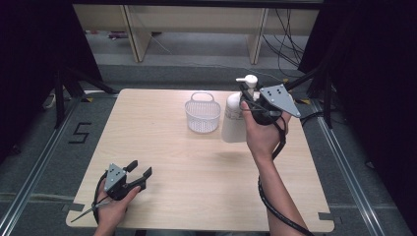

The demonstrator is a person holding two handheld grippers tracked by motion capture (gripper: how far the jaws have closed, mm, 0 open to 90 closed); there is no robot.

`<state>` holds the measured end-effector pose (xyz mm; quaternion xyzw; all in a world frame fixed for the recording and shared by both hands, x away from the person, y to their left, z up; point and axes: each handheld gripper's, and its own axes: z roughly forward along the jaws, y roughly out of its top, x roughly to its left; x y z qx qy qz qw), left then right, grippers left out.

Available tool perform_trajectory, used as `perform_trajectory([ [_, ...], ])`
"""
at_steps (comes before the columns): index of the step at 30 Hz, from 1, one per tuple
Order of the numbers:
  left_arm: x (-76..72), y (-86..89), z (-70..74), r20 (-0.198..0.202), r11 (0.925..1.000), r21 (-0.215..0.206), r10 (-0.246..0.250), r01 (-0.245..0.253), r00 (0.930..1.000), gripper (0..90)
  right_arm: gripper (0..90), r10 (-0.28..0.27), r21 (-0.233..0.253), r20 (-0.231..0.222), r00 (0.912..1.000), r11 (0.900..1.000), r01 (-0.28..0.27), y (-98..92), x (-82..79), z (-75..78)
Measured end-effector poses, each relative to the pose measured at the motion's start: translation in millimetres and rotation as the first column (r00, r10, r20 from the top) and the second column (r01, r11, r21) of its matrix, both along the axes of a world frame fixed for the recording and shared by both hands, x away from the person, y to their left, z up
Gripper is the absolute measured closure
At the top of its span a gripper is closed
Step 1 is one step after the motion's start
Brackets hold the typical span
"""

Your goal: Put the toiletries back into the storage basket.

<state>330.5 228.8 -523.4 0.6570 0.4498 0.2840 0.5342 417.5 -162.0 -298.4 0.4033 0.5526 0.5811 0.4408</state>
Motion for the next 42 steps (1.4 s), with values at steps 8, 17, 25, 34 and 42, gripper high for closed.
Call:
perform_trajectory([
  [8,0.1,0.1,0.0,0.0,1.0,0.0,0.0,0.0,1.0,35.4,59.7,0.001,0.0,0.004,1.0,1.0,-0.001,4.2,4.1,2.5],
  [17,0.1,0.0,0.0,-0.001,1.0,-0.002,-0.002,0.002,1.0,35.4,59.7,0.001,0.004,0.011,0.9999,1.0,-0.002,7.9,11.0,7.5],
  [25,-0.1,0.0,0.0,0.0,1.0,0.001,-0.003,0.003,1.0,35.4,59.7,0.007,0.0,0.023,0.9997,1.0,-0.007,10.7,16.0,7.8],
  [34,-0.1,0.1,0.0,0.0,1.0,0.0,-0.003,0.003,1.0,35.4,59.7,0.013,0.013,0.007,0.9999,1.0,-0.013,16.5,24.3,7.6],
  [42,-0.3,0.1,0.2,-0.002,1.0,0.004,-0.002,0.002,1.0,35.4,59.7,0.012,0.01,0.002,0.9999,1.0,-0.012,21.0,29.8,9.4],
])
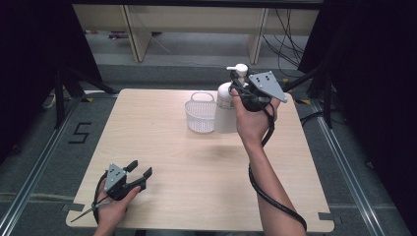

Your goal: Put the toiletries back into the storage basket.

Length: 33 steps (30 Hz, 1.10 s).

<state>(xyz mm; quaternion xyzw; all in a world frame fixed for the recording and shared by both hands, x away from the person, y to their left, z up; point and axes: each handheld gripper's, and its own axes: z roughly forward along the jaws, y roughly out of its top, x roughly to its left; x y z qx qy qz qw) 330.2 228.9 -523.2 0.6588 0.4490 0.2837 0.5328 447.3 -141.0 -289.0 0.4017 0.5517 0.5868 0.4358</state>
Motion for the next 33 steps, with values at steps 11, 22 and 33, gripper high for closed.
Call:
perform_trajectory([
  [11,0.0,-0.4,-0.3,0.006,1.0,-0.007,-0.003,0.003,1.0,35.4,59.7,0.007,0.003,0.008,0.9999,1.0,-0.007,6.4,7.7,3.8],
  [22,0.3,0.2,-0.3,0.003,1.0,-0.007,-0.005,0.005,1.0,35.4,59.7,0.017,0.012,0.005,0.9998,1.0,-0.017,12.0,15.4,8.1],
  [33,0.3,0.3,-0.2,0.001,1.0,-0.005,-0.005,0.005,1.0,35.3,59.7,0.017,0.013,0.01,0.9998,1.0,-0.017,16.3,22.4,12.7],
])
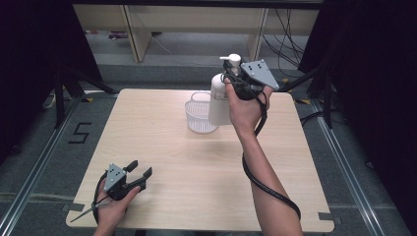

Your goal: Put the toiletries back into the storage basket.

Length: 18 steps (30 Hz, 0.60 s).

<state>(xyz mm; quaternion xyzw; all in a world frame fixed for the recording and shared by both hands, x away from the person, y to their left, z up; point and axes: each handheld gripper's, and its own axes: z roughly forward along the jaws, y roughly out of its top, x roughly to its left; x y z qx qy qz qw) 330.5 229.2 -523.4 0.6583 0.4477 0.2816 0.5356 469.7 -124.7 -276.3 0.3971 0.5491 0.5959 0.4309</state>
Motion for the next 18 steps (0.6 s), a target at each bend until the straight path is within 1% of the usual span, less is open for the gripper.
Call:
perform_trajectory([
  [2,-0.7,0.2,0.6,-0.007,1.0,0.005,0.005,-0.005,1.0,35.3,59.7,-0.002,-0.007,0.006,1.0,1.0,0.002,0.6,2.2,1.6],
  [4,0.0,0.1,0.0,-0.001,1.0,0.0,0.0,0.0,1.0,35.3,59.7,-0.008,-0.01,0.005,1.0,1.0,0.008,0.9,2.6,2.1],
  [5,0.0,0.0,0.0,0.0,1.0,-0.001,0.0,0.0,1.0,35.3,59.7,-0.004,-0.003,0.01,0.9999,1.0,0.004,1.7,3.5,2.3],
  [6,0.0,0.0,0.0,0.0,1.0,-0.001,0.0,0.0,1.0,35.3,59.7,-0.005,-0.012,0.004,1.0,1.0,0.005,1.7,4.4,3.0],
  [8,0.1,0.1,0.0,-0.001,1.0,0.0,0.0,0.0,1.0,35.3,59.7,-0.003,-0.007,0.013,0.9999,1.0,0.003,2.4,5.7,2.8],
  [10,0.2,0.2,0.0,0.0,1.0,-0.001,0.0,0.0,1.0,35.3,59.7,0.0,0.006,0.008,1.0,1.0,0.0,4.7,9.3,2.4],
  [11,0.0,0.3,0.1,-0.001,1.0,0.0,0.001,-0.001,1.0,35.3,59.7,0.0,0.006,0.008,1.0,1.0,0.0,4.7,9.3,2.4],
  [12,-0.6,0.3,0.6,-0.007,1.0,0.004,0.005,-0.005,1.0,35.3,59.7,0.0,-0.005,-0.001,1.0,1.0,0.0,4.3,9.4,2.7],
  [13,-0.6,0.3,0.5,-0.007,1.0,0.003,0.005,-0.005,1.0,35.3,59.7,0.0,0.0,0.005,1.0,1.0,0.0,5.3,11.0,2.7],
  [14,-0.5,0.4,0.5,-0.007,1.0,0.003,0.004,-0.004,1.0,35.3,59.7,0.001,-0.005,-0.002,1.0,1.0,-0.001,5.8,11.5,2.9],
  [15,-0.5,0.4,0.5,-0.007,1.0,0.004,0.004,-0.004,1.0,35.3,59.7,0.004,0.006,0.0,1.0,1.0,-0.004,7.3,12.7,2.8],
  [16,-0.4,0.5,0.5,-0.007,1.0,0.004,0.003,-0.003,1.0,35.3,59.7,0.002,-0.004,-0.001,1.0,1.0,-0.002,7.6,13.3,3.3],
  [18,-0.4,0.5,0.5,-0.006,1.0,0.004,0.003,-0.003,1.0,35.2,59.7,0.008,-0.001,0.006,1.0,1.0,-0.008,9.9,16.4,4.1],
])
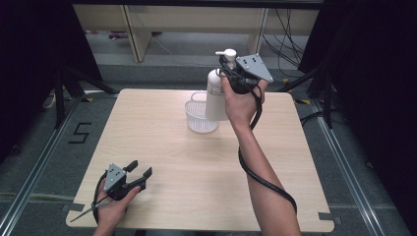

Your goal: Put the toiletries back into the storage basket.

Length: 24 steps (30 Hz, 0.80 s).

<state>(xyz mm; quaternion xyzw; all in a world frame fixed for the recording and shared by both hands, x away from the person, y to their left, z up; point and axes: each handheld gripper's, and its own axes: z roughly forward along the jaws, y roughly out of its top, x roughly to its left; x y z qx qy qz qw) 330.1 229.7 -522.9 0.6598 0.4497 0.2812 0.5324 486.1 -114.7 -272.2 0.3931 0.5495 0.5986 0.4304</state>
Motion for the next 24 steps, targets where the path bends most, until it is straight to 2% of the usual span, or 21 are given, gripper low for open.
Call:
perform_trajectory([
  [5,-0.1,-0.1,0.0,0.0,1.0,0.001,-0.001,0.001,1.0,35.2,59.7,-0.004,-0.004,-0.002,1.0,1.0,0.004,2.0,1.8,1.4],
  [6,-0.1,-0.2,0.0,0.0,1.0,0.0,-0.001,0.001,1.0,35.2,59.7,-0.004,0.009,-0.001,1.0,1.0,0.004,2.9,2.6,1.2],
  [8,0.6,-0.3,-0.5,0.006,1.0,-0.005,-0.005,0.005,1.0,35.2,59.6,-0.006,-0.008,0.002,1.0,1.0,0.006,2.4,4.1,1.5],
  [15,0.7,-0.5,-0.5,0.005,1.0,-0.005,-0.005,0.005,1.0,35.2,59.7,0.001,-0.001,-0.007,1.0,1.0,-0.001,7.9,7.7,1.4],
  [16,0.7,-0.4,-0.5,0.006,1.0,-0.005,-0.005,0.005,1.0,35.2,59.7,0.0,-0.012,-0.004,1.0,1.0,0.0,9.0,9.3,1.6],
  [24,1.0,0.0,-0.6,0.008,0.9999,-0.009,-0.007,0.007,0.9999,35.2,59.7,0.01,-0.002,-0.01,0.9999,1.0,-0.01,15.3,14.7,0.6],
])
